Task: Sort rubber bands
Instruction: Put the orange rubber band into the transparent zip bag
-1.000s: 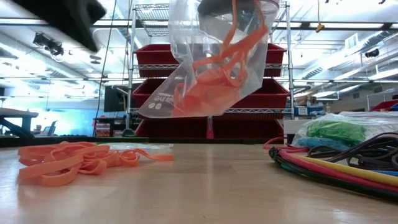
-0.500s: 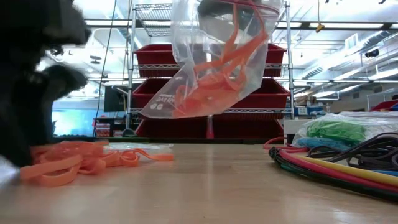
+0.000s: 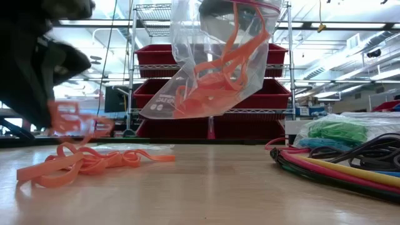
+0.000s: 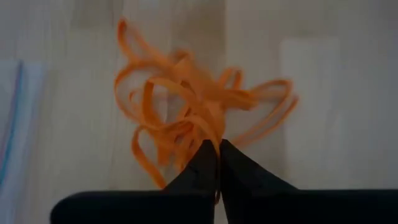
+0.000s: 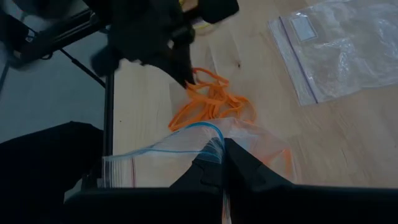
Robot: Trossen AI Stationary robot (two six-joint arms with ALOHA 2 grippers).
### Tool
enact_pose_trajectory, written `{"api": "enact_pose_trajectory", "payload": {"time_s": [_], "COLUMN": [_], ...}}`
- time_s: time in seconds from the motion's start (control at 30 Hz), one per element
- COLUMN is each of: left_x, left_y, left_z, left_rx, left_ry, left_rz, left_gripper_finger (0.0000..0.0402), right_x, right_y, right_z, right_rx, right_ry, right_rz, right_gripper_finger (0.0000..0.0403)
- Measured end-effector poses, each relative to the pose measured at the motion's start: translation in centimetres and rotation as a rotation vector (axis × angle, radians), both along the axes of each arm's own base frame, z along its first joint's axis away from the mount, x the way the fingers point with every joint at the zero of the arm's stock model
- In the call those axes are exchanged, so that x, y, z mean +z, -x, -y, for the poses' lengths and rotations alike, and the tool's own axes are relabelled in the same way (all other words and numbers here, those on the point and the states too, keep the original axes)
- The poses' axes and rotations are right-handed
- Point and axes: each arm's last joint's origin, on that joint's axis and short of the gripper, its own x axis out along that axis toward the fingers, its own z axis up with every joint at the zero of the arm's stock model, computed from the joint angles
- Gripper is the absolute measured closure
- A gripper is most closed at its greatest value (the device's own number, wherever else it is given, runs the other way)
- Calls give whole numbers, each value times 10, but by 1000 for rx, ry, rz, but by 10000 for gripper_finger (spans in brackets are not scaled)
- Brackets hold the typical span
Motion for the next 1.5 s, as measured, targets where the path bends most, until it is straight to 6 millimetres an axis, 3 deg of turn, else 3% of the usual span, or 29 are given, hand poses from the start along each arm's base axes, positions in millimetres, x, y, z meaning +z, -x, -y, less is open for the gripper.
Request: {"api": "enact_pose_trajectory", "payload": {"time_s": [0.23,0.6,0.77,1.0,1.13,1.33,1.5], "left_x": [23,21,16,20,12,-16,-39], "left_y": [2,4,15,4,5,12,23], "left_z": [-2,-7,-24,-14,-20,-28,-36], "left_rx": [-17,18,221,118,131,151,162], "left_ry": [19,-53,-189,-142,-145,-57,49], "left_rz": [72,69,24,124,113,138,177], "left_gripper_finger": [379,379,379,378,364,325,341], "right_x": [0,0,0,0,0,0,0], "right_y": [0,0,0,0,0,0,0], "right_z": [0,0,0,0,0,-1,-1], "right_rx": [0,4,4,4,4,6,6], "right_ry": [1,5,5,5,4,4,5], "right_rz": [0,1,1,1,1,1,1], "right_gripper_finger": [403,403,403,403,403,403,403]}}
